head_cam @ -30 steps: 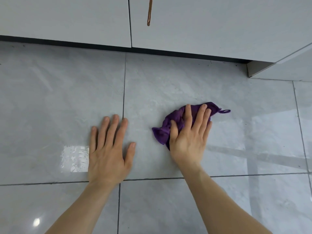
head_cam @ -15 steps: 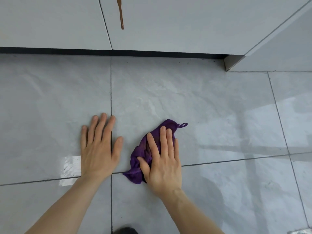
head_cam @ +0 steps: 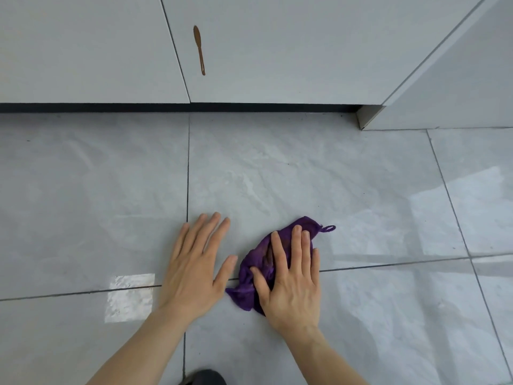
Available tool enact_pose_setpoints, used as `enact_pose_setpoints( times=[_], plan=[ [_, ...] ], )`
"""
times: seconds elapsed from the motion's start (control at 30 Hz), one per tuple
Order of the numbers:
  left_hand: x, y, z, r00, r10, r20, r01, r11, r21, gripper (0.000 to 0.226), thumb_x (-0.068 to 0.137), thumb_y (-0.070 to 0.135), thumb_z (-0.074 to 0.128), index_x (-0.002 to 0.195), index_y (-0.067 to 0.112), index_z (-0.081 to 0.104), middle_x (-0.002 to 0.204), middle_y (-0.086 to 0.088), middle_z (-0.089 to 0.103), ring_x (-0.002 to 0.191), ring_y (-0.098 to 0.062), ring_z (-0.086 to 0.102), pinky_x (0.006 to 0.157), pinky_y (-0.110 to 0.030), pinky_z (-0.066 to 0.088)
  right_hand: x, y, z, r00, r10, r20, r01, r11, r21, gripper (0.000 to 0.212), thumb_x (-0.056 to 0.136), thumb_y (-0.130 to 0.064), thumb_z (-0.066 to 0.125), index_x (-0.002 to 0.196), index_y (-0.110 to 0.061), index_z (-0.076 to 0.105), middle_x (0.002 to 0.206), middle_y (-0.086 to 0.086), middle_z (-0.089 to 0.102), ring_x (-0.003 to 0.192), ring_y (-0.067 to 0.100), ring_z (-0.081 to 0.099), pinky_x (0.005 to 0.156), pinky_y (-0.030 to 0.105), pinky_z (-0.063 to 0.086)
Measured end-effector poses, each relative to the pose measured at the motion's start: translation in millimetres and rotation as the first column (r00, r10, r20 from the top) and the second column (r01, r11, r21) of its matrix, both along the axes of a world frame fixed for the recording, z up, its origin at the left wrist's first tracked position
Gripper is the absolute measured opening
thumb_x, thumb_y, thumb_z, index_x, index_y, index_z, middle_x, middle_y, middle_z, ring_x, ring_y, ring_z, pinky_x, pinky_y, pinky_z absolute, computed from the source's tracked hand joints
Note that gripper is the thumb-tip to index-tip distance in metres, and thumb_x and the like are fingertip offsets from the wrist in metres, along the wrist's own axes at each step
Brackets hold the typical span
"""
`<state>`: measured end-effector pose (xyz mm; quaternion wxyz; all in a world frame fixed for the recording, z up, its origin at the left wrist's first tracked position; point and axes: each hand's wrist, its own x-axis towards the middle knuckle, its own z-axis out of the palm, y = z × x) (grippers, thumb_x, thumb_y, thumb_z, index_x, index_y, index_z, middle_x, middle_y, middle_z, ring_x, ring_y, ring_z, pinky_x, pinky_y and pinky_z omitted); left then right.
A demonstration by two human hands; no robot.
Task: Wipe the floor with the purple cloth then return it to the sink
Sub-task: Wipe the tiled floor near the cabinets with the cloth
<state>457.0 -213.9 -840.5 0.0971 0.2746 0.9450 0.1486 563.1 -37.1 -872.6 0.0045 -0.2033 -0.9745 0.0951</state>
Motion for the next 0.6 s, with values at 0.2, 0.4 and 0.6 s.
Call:
enact_pose_setpoints(
  times=[0.2,0.4,0.6],
  plan=[
    [-8.9,12.0,-12.6,0.995,0.085,-0.044,-0.088,0.994,-0.065,0.067,0.099,0.051,0.033,0.159,0.022,0.025,0.169,-0.004,0.022,0.158,-0.024,0.013,0.127,-0.051,0.013,-12.9,28.0,-2.5,0.993,-0.109,-0.042,0.109,0.994,0.017,0.076,0.098,-0.070,0.029,0.160,-0.026,0.022,0.171,0.013,0.008,0.159,0.028,0.003,0.126,0.052,0.016],
    [-30.7,9.5,-44.4,0.984,0.136,-0.114,-0.150,0.981,-0.126,0.072,0.097,0.055,0.030,0.160,0.019,0.024,0.168,-0.011,0.022,0.157,-0.032,0.014,0.126,-0.056,0.015,-66.9,130.3,-9.9,0.992,-0.120,-0.027,0.121,0.992,0.031,0.073,0.098,-0.067,0.034,0.159,-0.029,0.021,0.171,0.012,0.006,0.159,0.028,0.000,0.127,0.051,0.016],
    [-32.9,-14.3,-43.1,0.973,0.156,-0.169,-0.180,0.974,-0.138,0.076,0.094,0.058,0.032,0.160,0.023,0.023,0.170,-0.006,0.018,0.158,-0.028,0.012,0.127,-0.053,0.012,-102.7,180.9,-5.8,0.973,-0.230,-0.035,0.229,0.973,-0.015,0.074,0.096,-0.066,0.036,0.159,-0.031,0.019,0.172,0.011,0.005,0.159,0.027,0.000,0.128,0.049,0.011]
  ],
)
